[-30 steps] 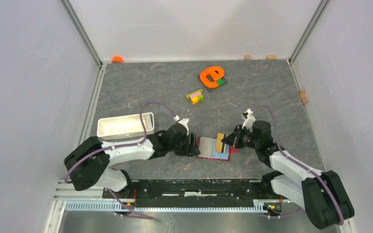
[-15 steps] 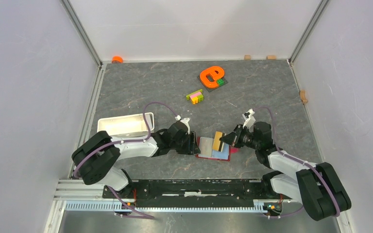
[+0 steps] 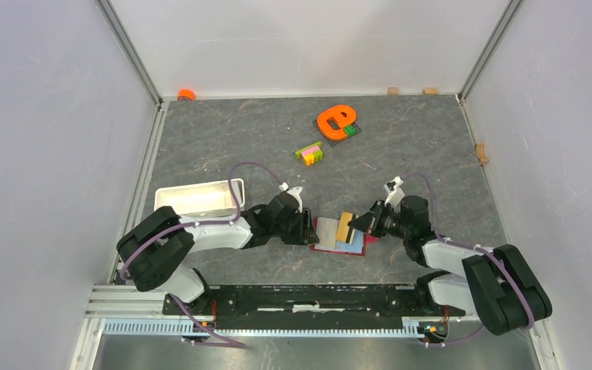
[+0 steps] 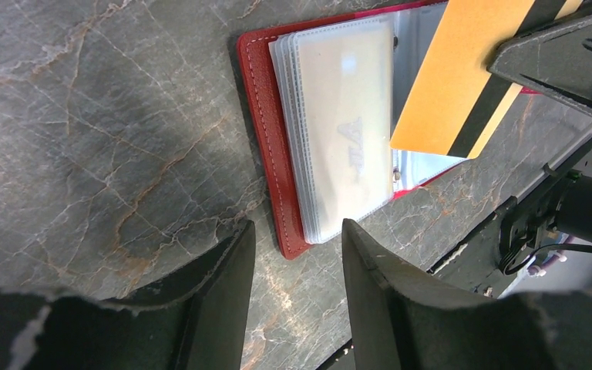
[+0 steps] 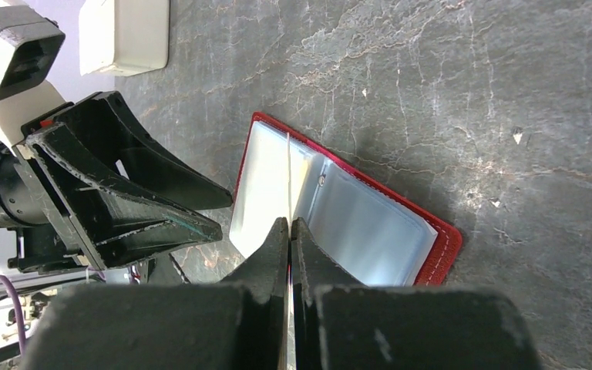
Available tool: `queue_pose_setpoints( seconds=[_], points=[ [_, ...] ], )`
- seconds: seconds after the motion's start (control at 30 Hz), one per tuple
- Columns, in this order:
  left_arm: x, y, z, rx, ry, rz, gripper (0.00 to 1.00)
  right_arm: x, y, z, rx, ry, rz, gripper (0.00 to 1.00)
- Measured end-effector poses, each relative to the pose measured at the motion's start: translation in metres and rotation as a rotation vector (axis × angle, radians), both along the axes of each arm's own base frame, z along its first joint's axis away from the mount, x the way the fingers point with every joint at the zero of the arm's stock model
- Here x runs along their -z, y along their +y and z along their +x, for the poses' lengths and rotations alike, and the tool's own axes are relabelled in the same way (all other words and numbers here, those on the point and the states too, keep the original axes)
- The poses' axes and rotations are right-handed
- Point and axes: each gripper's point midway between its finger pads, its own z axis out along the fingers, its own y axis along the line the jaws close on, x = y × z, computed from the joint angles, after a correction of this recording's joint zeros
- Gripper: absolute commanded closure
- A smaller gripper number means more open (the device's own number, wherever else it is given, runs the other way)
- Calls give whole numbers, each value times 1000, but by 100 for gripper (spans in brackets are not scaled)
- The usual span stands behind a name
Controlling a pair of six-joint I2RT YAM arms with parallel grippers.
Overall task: Put the credit cards into the card holder
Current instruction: Insert the credit card into the card holder.
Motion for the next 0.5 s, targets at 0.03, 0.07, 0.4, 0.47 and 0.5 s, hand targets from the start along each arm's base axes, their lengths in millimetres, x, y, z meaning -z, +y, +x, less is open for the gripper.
queue_pose_setpoints(
  seconds=[0.03,0.07,0.4,0.47,0.5],
  points=[
    [0,-1,0,2,1,-3,49,1,0,0,0,2,0,100],
    [0,-1,-1,4,3,-3,49,1,0,0,2,3,3,100],
    [3,-9,4,13,6,-20,55,14,-1,-6,21,56,17,100],
    [3,-9,4,12,6,-20,56,17,-1,-7,24,66,15,100],
    [3,-9,4,12,5,-20,57,18,-2,-7,26,73,13,100]
  ],
)
